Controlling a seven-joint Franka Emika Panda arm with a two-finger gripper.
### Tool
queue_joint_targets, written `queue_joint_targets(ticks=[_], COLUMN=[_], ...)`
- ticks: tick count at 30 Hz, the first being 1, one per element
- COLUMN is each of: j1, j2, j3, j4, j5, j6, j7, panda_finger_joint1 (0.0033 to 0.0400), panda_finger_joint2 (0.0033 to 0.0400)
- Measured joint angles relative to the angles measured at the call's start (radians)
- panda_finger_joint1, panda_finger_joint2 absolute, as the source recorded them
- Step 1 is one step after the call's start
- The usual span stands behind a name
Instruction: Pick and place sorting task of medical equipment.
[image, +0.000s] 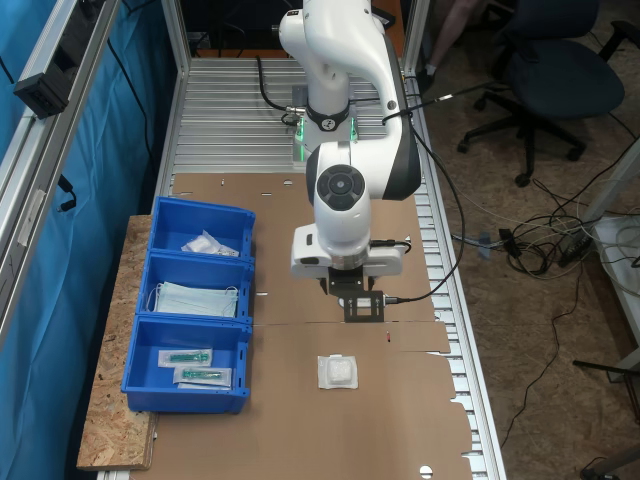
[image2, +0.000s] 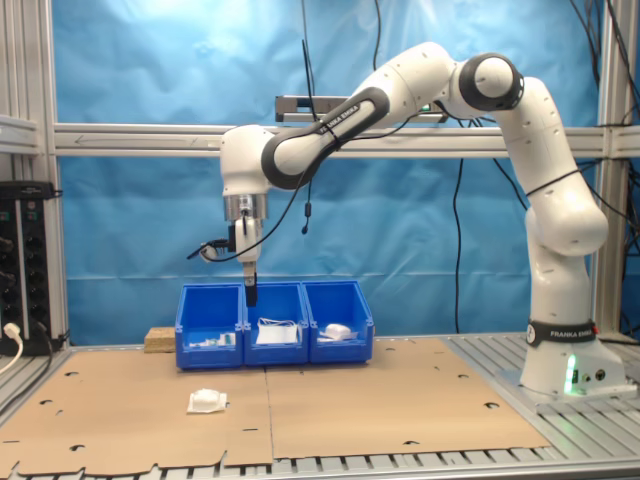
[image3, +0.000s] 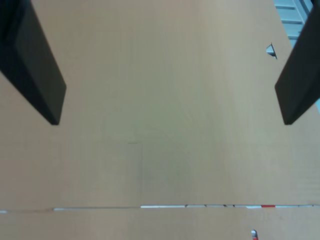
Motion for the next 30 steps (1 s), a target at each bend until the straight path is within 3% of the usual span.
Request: queue_joint_targets(ticks=[8, 17, 30], j1=[0.0, 0.0, -0.004], j2=[0.068, 0.138, 0.279], j3=[0.046, 0.072, 0.071], j4=[0.0, 0.015, 0.104], j5=[0.0, 0.0, 0.0], j6=[0.114, 0.185, 0.254], j7=[0.0, 0.0, 0.0], panda_finger_joint1=[0.04, 0.04, 0.04], panda_finger_joint2=[0.04, 0.04, 0.04])
